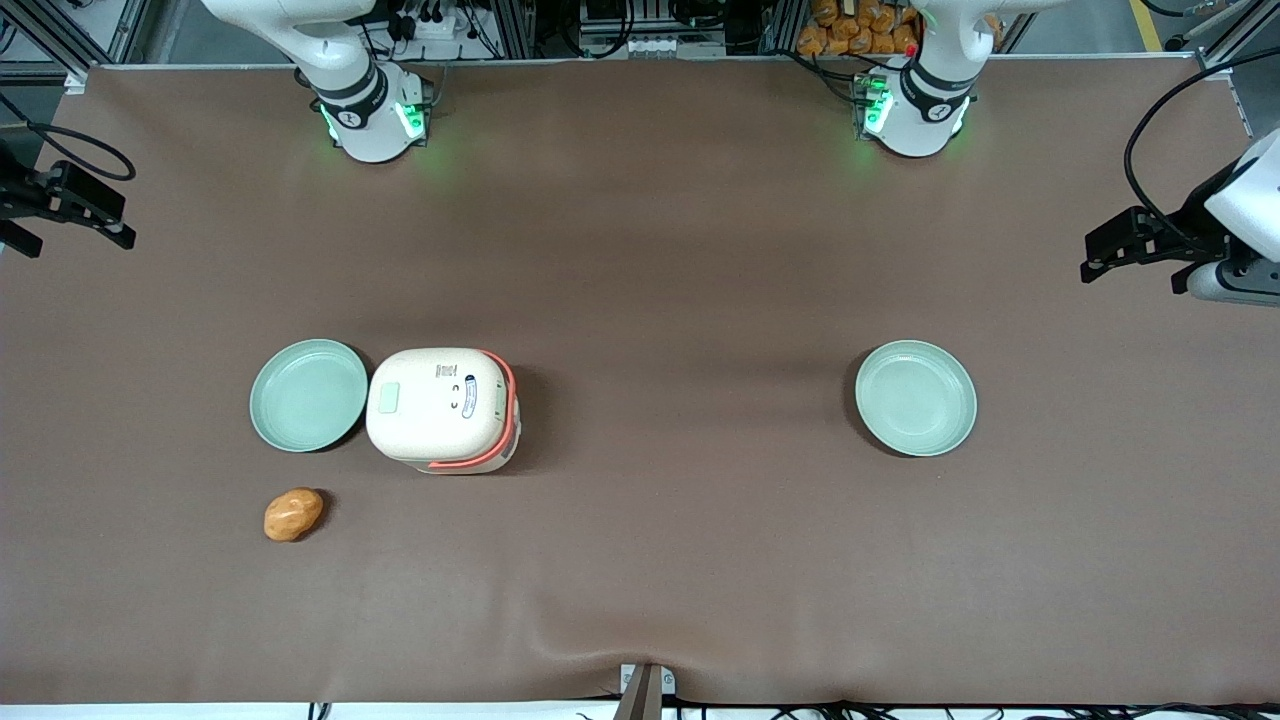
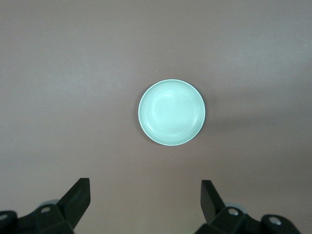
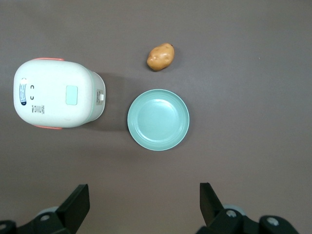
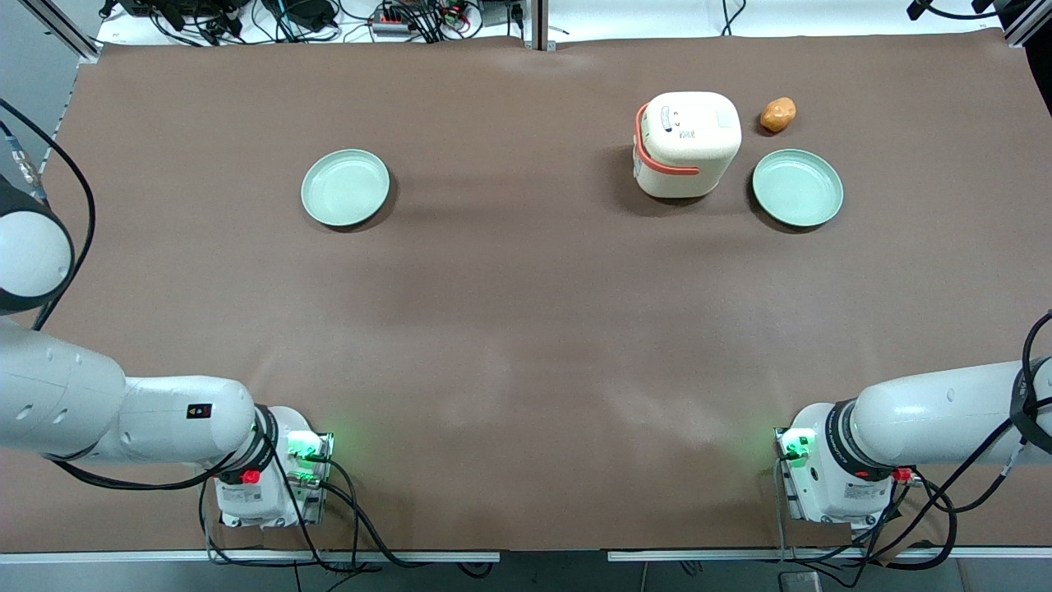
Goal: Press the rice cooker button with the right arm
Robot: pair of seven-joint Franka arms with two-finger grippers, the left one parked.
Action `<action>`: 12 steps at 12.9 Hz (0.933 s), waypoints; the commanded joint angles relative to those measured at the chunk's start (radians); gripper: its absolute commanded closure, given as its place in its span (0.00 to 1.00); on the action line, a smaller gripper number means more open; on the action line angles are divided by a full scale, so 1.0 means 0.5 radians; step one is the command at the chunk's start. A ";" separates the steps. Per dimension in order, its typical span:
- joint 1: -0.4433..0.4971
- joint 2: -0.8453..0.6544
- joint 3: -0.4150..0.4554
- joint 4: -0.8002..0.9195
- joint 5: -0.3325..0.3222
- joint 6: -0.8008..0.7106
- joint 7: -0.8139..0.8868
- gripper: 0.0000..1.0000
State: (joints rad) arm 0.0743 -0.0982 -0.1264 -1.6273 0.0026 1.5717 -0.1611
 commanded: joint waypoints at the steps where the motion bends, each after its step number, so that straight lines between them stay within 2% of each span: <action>1: 0.005 0.009 0.001 0.043 0.004 -0.032 -0.061 0.00; 12: 0.060 0.049 0.001 0.046 0.013 -0.035 -0.058 0.00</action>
State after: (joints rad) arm 0.0958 -0.0859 -0.1238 -1.6201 0.0036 1.5657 -0.1841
